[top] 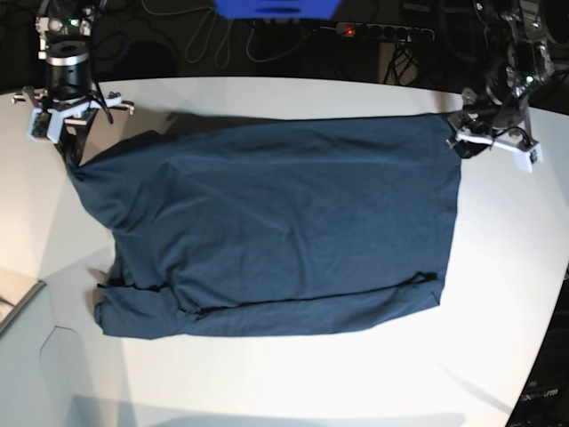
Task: Layout the t-shirt on the table in an organized manner, then fold the t-shirt properly
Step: 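Hold the shirt edges with both grippers and stretch them taut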
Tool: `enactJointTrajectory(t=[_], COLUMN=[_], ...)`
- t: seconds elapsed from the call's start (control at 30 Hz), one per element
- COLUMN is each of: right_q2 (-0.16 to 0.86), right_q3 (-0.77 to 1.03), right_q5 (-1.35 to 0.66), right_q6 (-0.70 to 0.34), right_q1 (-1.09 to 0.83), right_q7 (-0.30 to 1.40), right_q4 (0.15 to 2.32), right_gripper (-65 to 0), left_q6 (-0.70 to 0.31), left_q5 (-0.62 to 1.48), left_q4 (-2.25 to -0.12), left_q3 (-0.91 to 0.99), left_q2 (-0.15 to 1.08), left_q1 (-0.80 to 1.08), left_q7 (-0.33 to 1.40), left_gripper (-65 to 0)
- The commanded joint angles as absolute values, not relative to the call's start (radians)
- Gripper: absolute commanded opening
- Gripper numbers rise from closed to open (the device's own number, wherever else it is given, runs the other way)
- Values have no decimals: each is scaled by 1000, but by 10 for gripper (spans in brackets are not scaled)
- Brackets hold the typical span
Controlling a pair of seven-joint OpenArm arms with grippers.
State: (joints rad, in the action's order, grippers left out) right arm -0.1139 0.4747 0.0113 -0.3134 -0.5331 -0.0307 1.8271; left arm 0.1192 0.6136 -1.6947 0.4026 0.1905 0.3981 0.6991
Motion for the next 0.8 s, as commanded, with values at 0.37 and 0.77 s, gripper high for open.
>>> enactJointTrajectory(t=[0.37, 0.77], right_q2=[-111, -111], right_q3=[449, 449], right_q5=[1, 1], right_q6=[-306, -306], right_q1=[-538, -539], right_q7=[-64, -64], right_q4=[1842, 1842], right_gripper=[-650, -650], left_q6=[117, 111], left_q5=[578, 490], left_q4=[-1696, -1573], left_q3=[432, 338], left_q2=[196, 189], left_q1=[426, 375], left_q7=[685, 679], left_gripper=[-268, -225])
